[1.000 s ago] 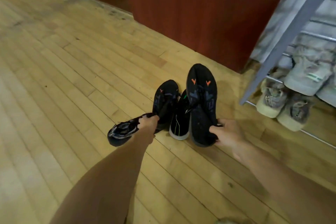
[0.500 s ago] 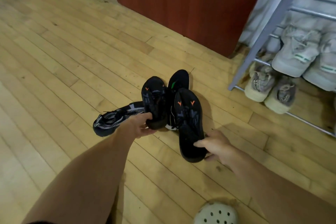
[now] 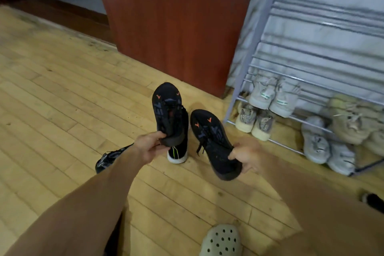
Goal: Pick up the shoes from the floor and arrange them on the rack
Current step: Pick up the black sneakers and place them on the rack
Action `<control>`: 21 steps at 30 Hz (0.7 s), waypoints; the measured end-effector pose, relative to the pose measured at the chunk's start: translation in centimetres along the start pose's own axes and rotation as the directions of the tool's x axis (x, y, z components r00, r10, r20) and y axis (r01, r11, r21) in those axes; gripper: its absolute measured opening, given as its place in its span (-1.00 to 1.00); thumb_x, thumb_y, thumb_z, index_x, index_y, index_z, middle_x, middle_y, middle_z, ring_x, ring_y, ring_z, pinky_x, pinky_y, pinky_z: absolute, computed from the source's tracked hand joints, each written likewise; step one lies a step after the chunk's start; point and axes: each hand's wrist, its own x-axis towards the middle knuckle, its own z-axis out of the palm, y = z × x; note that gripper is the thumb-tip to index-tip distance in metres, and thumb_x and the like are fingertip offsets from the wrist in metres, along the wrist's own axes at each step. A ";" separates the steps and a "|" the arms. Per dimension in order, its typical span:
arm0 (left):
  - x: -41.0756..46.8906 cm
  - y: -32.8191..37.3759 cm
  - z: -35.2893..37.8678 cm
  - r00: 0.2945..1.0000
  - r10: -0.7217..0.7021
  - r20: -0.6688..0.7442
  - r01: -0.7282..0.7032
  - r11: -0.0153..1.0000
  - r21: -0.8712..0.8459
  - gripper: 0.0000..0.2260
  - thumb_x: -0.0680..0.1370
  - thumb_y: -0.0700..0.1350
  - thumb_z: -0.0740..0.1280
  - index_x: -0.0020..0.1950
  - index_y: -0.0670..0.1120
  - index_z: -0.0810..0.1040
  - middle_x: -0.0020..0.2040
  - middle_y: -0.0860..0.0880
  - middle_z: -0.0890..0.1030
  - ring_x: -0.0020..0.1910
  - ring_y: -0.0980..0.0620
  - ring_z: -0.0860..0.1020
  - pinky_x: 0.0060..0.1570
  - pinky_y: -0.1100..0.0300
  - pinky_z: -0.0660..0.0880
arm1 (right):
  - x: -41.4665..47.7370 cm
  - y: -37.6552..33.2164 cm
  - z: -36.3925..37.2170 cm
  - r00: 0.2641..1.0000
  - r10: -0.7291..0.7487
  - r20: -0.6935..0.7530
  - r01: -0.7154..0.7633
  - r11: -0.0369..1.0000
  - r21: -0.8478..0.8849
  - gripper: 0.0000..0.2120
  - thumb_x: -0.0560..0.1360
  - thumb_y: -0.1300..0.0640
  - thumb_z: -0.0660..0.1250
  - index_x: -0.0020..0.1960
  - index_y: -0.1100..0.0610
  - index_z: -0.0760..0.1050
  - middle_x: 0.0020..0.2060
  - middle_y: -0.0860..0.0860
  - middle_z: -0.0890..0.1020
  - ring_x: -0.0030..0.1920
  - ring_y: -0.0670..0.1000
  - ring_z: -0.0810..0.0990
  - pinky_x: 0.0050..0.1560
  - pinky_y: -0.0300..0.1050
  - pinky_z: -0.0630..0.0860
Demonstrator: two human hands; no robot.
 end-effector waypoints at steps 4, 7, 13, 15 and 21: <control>-4.4 3.5 3.4 0.987 0.104 0.121 -0.103 0.995 -0.013 -0.72 0.54 -0.30 0.28 0.24 -0.32 0.46 0.15 -0.25 0.50 -0.10 -0.13 0.58 -0.06 0.03 0.57 | -4.6 -0.6 -4.4 0.992 -0.059 -0.109 0.063 0.998 0.028 -0.76 0.42 0.26 0.41 0.07 0.34 0.56 -0.09 0.26 0.66 -0.25 0.25 0.67 -0.41 0.02 0.64; -7.9 5.4 5.8 0.967 0.159 0.198 -0.170 0.985 0.040 -0.80 0.53 -0.30 0.29 0.14 -0.31 0.50 0.09 -0.25 0.55 -0.09 -0.12 0.58 -0.18 0.07 0.63 | -7.8 0.0 -7.7 0.979 -0.068 -0.194 0.090 0.990 0.111 -0.77 0.43 0.31 0.39 0.08 0.34 0.56 -0.13 0.24 0.63 -0.30 0.21 0.64 -0.50 -0.03 0.60; -13.1 7.2 11.4 0.945 0.191 0.265 -0.244 0.952 0.184 -0.73 0.51 -0.28 0.34 0.18 -0.35 0.49 0.11 -0.29 0.54 -0.09 -0.21 0.59 -0.26 0.03 0.65 | -12.5 3.5 -13.7 0.949 -0.053 -0.311 0.135 0.959 0.249 -0.70 0.46 0.32 0.35 0.17 0.39 0.52 -0.07 0.33 0.64 -0.13 0.34 0.66 -0.13 0.31 0.61; -13.9 7.1 13.4 0.942 0.200 0.270 -0.259 0.944 0.204 -0.86 0.51 -0.31 0.34 0.02 -0.35 0.52 0.03 -0.28 0.54 -0.15 -0.21 0.58 -0.37 0.04 0.62 | -13.0 4.7 -15.1 0.940 -0.035 -0.340 0.162 0.922 0.352 -0.69 0.48 0.37 0.31 0.22 0.39 0.48 0.05 0.38 0.61 -0.06 0.38 0.65 -0.10 0.36 0.59; -13.3 6.5 19.5 0.944 0.213 0.251 -0.275 0.928 0.251 -0.93 0.48 -0.32 0.36 -0.18 -0.27 0.49 -0.20 -0.22 0.57 -0.29 -0.17 0.59 -0.55 0.09 0.59 | -11.8 7.6 -18.7 0.923 0.057 -0.380 0.173 0.821 0.544 -0.77 0.48 0.37 0.33 0.11 0.45 0.51 -0.02 0.37 0.63 -0.23 0.34 0.66 -0.41 0.16 0.63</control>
